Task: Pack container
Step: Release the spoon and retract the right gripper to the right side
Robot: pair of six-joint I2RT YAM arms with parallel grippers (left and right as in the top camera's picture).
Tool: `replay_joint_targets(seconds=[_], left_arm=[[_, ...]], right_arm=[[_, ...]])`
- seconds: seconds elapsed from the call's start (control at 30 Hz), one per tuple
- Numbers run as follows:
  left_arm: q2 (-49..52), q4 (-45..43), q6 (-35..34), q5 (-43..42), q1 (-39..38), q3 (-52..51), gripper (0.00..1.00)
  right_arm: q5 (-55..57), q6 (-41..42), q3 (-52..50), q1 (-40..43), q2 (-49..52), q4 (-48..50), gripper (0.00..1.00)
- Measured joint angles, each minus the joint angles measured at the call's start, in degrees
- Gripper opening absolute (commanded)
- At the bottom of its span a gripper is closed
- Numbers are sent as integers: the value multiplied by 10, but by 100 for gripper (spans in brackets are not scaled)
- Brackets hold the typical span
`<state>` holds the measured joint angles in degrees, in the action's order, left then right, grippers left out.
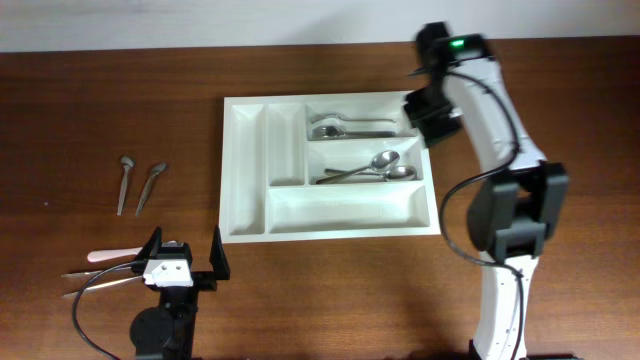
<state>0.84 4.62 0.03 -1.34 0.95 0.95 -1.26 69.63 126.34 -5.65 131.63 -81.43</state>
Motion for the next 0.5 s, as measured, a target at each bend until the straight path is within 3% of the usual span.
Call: replay_joint_targets(seconds=[0.13, 0.33, 0.37, 0.5], left_arm=[[0, 0, 0, 0, 0, 0, 99], [0, 0, 0, 0, 0, 0, 99], [0, 0, 0, 0, 0, 0, 99], [0, 0, 0, 0, 0, 0, 99]], right_arm=[[6, -151, 49, 65, 0, -24, 77], [12, -348, 126, 139, -25, -125, 88], [14, -375, 137, 153, -35, -144, 99], [14, -449, 154, 195, -82, -156, 99]])
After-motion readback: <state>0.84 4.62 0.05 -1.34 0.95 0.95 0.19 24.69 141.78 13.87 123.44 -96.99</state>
